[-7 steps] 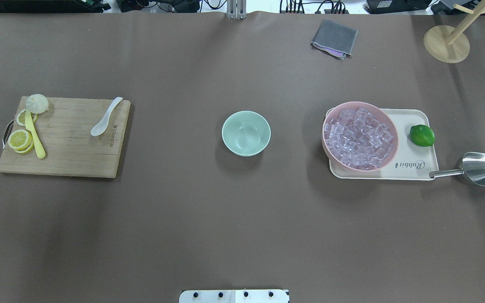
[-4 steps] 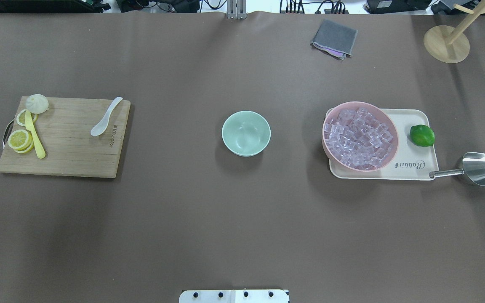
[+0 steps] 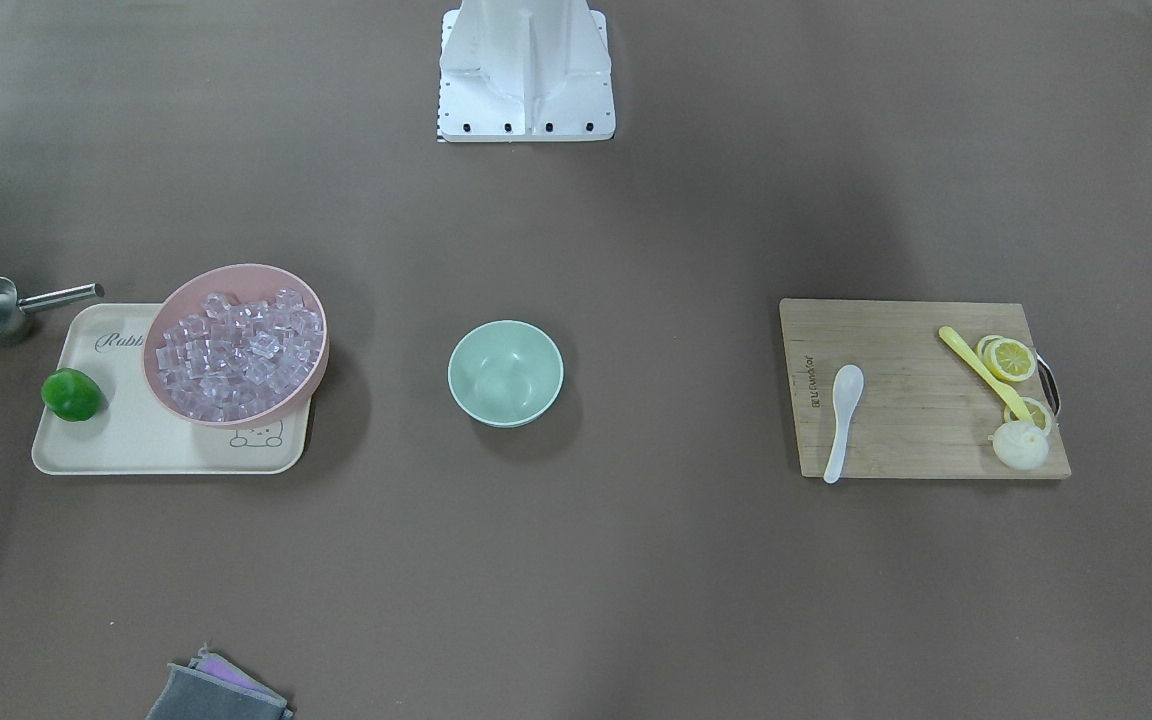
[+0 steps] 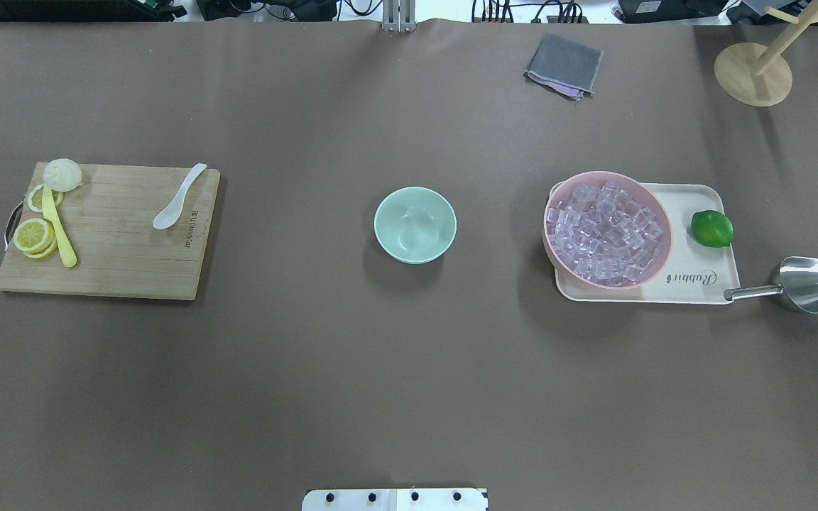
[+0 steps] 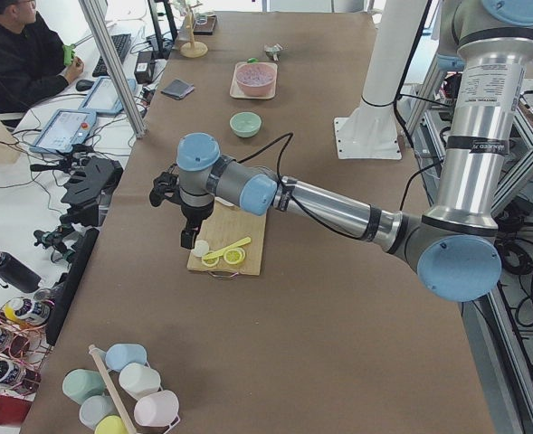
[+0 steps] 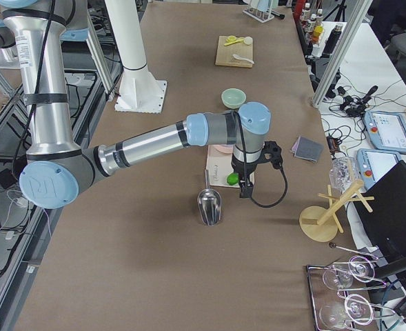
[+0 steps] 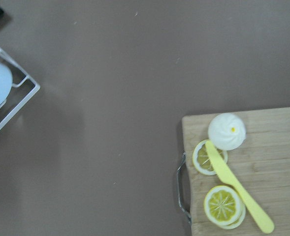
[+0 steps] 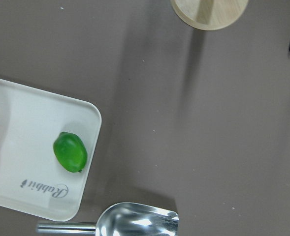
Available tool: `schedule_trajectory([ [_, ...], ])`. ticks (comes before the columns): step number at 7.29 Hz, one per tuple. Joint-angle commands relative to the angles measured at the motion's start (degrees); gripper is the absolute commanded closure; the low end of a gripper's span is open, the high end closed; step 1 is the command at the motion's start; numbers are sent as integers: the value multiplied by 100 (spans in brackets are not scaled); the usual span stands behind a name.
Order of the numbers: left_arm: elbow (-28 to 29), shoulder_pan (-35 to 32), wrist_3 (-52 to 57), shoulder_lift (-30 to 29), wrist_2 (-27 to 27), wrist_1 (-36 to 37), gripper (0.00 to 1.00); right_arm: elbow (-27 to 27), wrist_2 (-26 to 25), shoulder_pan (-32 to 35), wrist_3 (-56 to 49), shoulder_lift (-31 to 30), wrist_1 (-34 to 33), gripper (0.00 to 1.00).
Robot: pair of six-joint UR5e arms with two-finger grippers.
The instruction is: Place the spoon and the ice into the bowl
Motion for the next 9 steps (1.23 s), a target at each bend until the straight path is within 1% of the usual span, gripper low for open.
schedule_trajectory([
  [1, 154, 907, -1335, -169, 173, -904, 2, -36, 128, -336, 753, -5, 899, 0],
  [2, 198, 1303, -2076, -317, 305, -1326, 2, -27, 110, -442, 1541, 20, 1210, 0],
  [3, 260, 1585, -2335, -458, 585, -1600, 2, -36, 136, -469, 1819, 73, 1413, 0],
  [4, 504, 1858, -2442, -703, 848, -1664, 2, -45, 154, -556, 1822, 91, 1441, 0],
  [5, 785, 2130, -2965, -984, 1051, -1804, 2, -10, 267, -627, 1822, 91, 1520, 0],
  [6, 1057, 2455, -3467, -1126, 1410, -2188, 2, -36, 251, -645, 1848, 65, 1738, 0],
  [7, 1364, 2693, -3672, -1275, 1666, -2531, 2, -27, 277, -680, 1996, 65, 1749, 0],
  [8, 1576, 2878, -3813, -1433, 1808, -2630, 2, -27, 277, -706, 2111, 73, 1836, 0],
  [9, 1631, 3106, -3814, -1522, 1966, -2631, 2, -27, 277, -750, 2164, 91, 1863, 0],
])
